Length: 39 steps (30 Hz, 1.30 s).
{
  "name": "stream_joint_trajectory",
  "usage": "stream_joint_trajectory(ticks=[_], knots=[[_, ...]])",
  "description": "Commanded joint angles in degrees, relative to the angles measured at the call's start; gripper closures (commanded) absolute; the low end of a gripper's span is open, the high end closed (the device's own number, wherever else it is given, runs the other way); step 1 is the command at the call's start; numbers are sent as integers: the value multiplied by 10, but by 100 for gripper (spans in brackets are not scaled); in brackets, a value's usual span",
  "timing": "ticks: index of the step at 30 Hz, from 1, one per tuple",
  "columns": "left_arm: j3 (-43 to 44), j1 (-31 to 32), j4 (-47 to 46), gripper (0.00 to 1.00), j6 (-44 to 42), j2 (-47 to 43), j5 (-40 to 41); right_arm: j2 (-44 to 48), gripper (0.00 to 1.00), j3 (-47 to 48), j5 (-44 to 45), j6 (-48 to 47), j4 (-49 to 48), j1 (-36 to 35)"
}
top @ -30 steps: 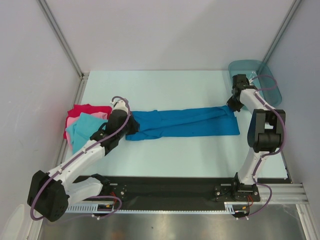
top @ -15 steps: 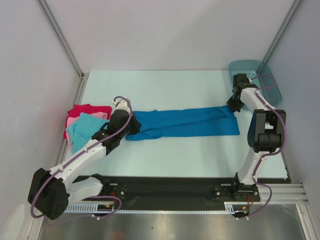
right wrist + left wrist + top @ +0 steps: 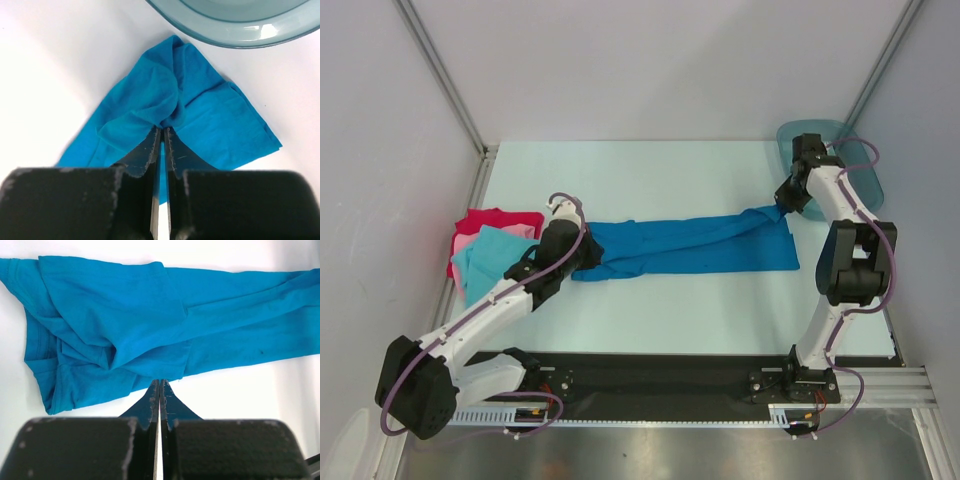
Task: Fold and stack the t-shirts
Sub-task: Fold the tshirt
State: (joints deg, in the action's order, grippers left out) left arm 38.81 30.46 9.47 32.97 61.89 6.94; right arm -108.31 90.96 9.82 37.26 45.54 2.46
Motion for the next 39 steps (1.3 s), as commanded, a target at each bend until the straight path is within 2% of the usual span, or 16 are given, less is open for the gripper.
stream_joint_trajectory(ticks=[1,9,14,26,39], knots=[[19,7,-19,100,3,-2,4,16,91,17,-22,-12,24,6],[17,7,-19,100,4,-5,6,20,83,-15,-31,-15,12,11],[16,7,-18,100,3,-9,8,30,72,-59,-37,-12,-7,10],[14,7,-17,100,3,-12,10,61,71,-153,-48,6,-74,-1],[20,7,-11,100,-5,-20,12,64,71,-199,-40,16,-108,-4]])
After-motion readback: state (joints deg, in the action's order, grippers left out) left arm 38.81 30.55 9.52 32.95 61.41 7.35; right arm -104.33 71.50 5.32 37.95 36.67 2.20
